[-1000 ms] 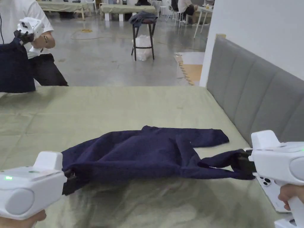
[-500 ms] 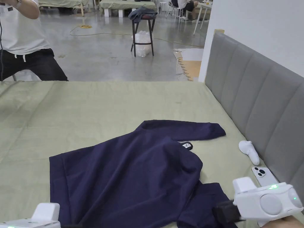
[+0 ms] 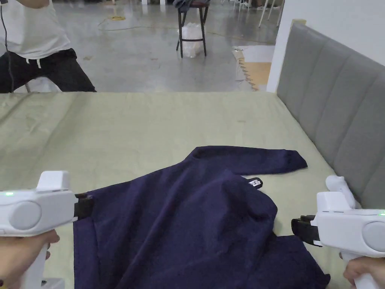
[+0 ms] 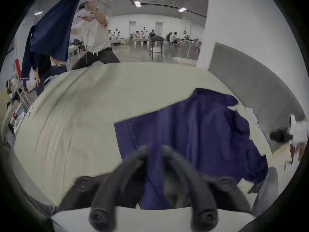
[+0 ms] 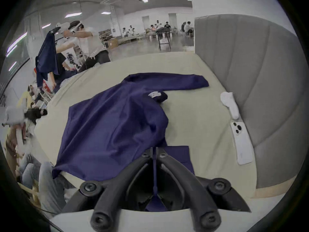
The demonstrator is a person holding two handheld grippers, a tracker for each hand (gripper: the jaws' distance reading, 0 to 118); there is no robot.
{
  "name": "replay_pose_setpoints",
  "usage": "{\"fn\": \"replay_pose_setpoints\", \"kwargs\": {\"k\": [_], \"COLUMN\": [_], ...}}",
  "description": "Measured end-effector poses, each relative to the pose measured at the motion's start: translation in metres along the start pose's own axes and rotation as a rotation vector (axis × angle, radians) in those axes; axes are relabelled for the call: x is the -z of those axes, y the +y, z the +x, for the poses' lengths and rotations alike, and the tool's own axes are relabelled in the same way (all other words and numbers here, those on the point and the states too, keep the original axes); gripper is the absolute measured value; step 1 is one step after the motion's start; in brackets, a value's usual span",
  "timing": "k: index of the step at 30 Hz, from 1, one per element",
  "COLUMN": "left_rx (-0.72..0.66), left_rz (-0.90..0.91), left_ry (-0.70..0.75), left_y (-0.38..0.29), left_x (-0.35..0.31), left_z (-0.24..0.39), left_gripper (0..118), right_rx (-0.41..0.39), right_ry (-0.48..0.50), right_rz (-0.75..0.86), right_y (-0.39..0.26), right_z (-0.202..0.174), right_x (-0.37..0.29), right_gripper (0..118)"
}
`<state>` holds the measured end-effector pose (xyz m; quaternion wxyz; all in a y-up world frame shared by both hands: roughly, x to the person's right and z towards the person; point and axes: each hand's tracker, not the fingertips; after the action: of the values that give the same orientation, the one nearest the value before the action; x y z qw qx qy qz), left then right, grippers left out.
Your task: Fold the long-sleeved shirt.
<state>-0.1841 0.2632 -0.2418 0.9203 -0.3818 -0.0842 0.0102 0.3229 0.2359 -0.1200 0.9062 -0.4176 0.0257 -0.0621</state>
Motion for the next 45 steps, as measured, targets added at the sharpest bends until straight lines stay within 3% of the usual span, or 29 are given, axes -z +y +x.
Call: {"fn": "replay_pose_setpoints", "kwargs": {"k": [1,2,4,7,10,12,13,14,15,16,17,19,23,24,30,32,34,35,36,37,40,43,45], "left_rx": [0.005,0.010,-0.011,-0.037,-0.015,0.012,0.026,0.025,0.016,0.009,0.020,0.074,0.087,0.087,0.080,0.076,0.080,0.084,0.092,0.100,0.120,0.184,0.162], "left_rz": [-0.030,-0.064,-0.053,-0.178,-0.308,-0.363,-0.351,-0.229,-0.286,-0.287,-0.285,-0.240,-0.210,-0.207,-0.211,-0.214,-0.216,-0.219,-0.222,-0.225,-0.215,-0.111,-0.051], "left_ry": [0.020,0.058,0.110,0.163,0.160,0.145,0.149,0.167,0.166,0.153,0.127,0.119,0.096,0.093,0.079,0.078,0.081,0.081,0.084,0.086,0.100,0.113,0.111], "left_y": [0.016,0.028,0.042,0.051,0.041,0.027,0.019,0.017,0.019,0.024,0.029,0.032,0.031,0.031,0.031,0.031,0.030,0.030,0.030,0.030,0.039,0.060,0.082], "left_x": [0.023,0.050,0.096,0.170,0.213,0.235,0.233,0.224,0.224,0.216,0.207,0.192,0.172,0.170,0.177,0.180,0.180,0.181,0.181,0.183,0.172,0.137,0.106], "left_z": [-0.011,-0.018,-0.035,-0.065,-0.068,-0.066,-0.061,-0.059,-0.057,-0.056,-0.057,-0.053,-0.049,-0.049,-0.053,-0.055,-0.051,-0.051,-0.050,-0.051,-0.050,-0.042,-0.038], "left_gripper": [98,109,107,88,88,79,79,79,73,55,9,11,11,11,11,11,11,11,11,11,11,11,11], "right_rx": [-0.007,-0.014,-0.026,-0.038,-0.051,-0.057,-0.058,-0.065,-0.075,-0.098,-0.123,-0.140,-0.208,-0.227,-0.211,-0.217,-0.256,-0.280,-0.263,-0.237,-0.287,-0.220,-0.246], "right_ry": [0.005,0.009,0.008,0.014,0.009,0.004,-0.008,-0.015,-0.023,-0.032,-0.030,-0.013,0.001,-0.001,-0.006,-0.019,-0.014,-0.050,-0.039,0.057,-0.058,0.047,0.074], "right_rz": [-0.015,-0.028,-0.048,-0.099,-0.139,-0.145,-0.137,-0.124,-0.113,-0.088,-0.060,-0.033,-0.052,-0.085,-0.340,-0.436,-0.503,-0.395,-0.424,-0.414,-0.357,-0.239,-0.172], "right_y": [0.000,0.000,-0.002,-0.004,0.000,0.014,0.023,0.037,0.051,0.071,0.091,0.132,0.208,0.220,0.237,0.216,0.190,0.200,0.205,0.206,0.212,0.233,0.247], "right_z": [-0.001,-0.002,-0.007,-0.007,-0.004,0.000,0.001,0.002,0.003,0.001,-0.002,-0.009,-0.033,-0.037,-0.053,-0.059,-0.072,-0.067,-0.067,-0.066,-0.071,-0.064,-0.063], "right_x": [0.007,0.014,0.026,0.045,0.058,0.065,0.069,0.073,0.077,0.082,0.088,0.103,0.159,0.176,0.285,0.316,0.333,0.332,0.329,0.327,0.303,0.245,0.198], "right_gripper": [1,1,1,2,2,2,2,2,2,2,2,18,89,93,72,40,39,39,28,5,5,5,5]}}
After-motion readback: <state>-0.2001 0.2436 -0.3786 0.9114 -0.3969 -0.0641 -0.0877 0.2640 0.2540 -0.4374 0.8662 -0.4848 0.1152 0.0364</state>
